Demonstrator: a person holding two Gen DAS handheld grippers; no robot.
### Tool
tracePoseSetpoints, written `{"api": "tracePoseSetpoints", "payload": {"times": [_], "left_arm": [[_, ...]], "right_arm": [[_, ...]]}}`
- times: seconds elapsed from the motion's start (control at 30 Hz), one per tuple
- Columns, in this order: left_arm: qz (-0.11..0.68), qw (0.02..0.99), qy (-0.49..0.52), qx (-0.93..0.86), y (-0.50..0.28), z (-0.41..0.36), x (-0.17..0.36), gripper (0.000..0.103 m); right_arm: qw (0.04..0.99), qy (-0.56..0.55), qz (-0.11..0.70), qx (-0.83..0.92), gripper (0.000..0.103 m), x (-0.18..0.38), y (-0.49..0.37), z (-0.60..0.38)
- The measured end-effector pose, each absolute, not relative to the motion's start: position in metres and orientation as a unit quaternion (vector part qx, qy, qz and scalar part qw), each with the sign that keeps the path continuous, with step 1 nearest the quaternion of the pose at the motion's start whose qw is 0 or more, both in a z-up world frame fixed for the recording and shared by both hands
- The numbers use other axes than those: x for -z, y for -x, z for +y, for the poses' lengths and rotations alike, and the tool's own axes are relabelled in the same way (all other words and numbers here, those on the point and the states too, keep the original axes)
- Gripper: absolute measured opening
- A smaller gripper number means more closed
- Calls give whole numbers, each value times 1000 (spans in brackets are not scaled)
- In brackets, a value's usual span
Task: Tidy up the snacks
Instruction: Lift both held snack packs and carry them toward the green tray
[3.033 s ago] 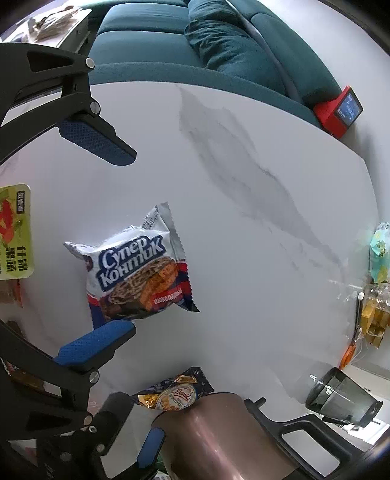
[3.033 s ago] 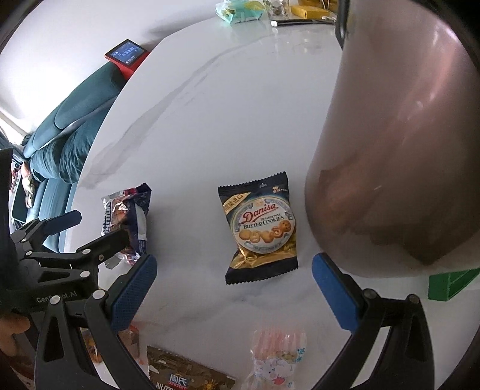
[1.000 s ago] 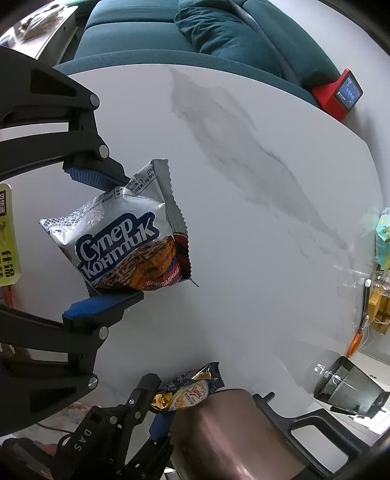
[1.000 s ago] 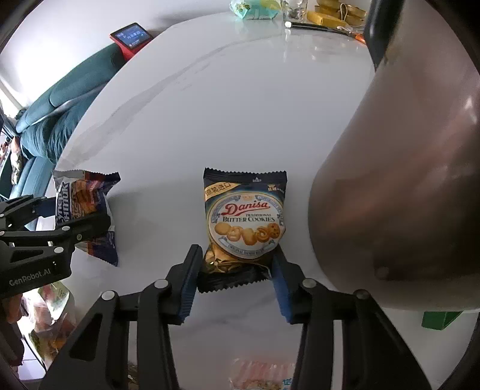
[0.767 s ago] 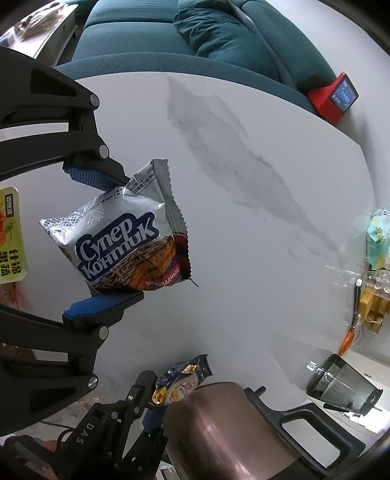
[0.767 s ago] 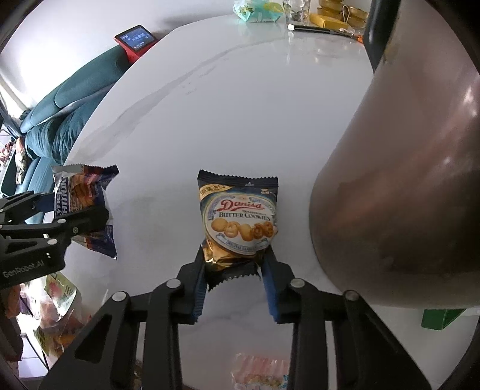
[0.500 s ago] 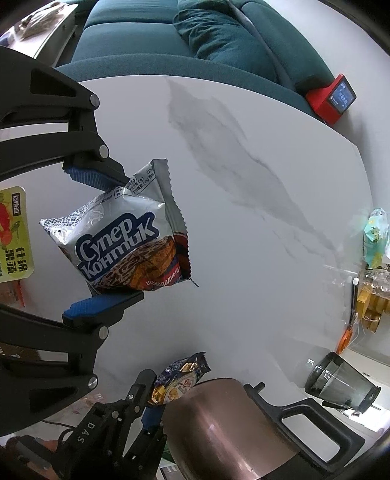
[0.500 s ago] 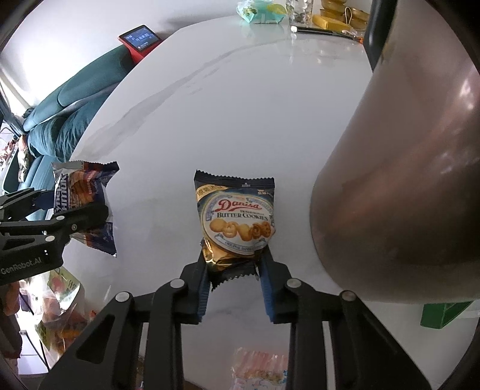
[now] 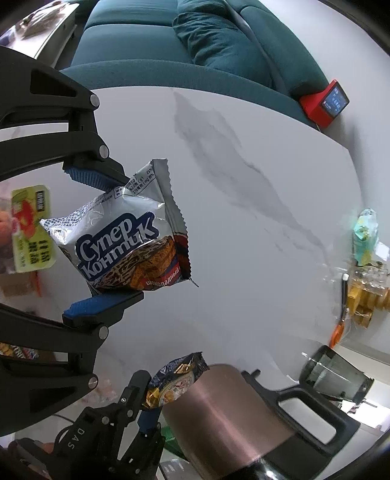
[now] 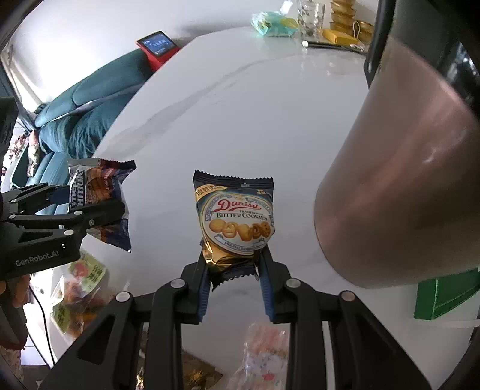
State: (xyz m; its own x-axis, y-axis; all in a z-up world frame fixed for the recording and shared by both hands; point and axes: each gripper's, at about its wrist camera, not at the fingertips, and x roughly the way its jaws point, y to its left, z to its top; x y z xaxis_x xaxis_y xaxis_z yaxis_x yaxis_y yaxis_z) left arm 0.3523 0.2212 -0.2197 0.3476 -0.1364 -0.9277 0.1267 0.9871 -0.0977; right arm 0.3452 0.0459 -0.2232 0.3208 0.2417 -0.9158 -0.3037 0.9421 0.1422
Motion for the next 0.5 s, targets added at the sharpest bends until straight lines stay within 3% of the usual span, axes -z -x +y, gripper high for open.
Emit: {"api": "tracePoseSetpoints", "payload": {"times": [0.5], "left_arm": [[554,827,1,90,-296,191,196,56]], "right_arm": [[817,29,542,-192,36,197,-295,20]]}}
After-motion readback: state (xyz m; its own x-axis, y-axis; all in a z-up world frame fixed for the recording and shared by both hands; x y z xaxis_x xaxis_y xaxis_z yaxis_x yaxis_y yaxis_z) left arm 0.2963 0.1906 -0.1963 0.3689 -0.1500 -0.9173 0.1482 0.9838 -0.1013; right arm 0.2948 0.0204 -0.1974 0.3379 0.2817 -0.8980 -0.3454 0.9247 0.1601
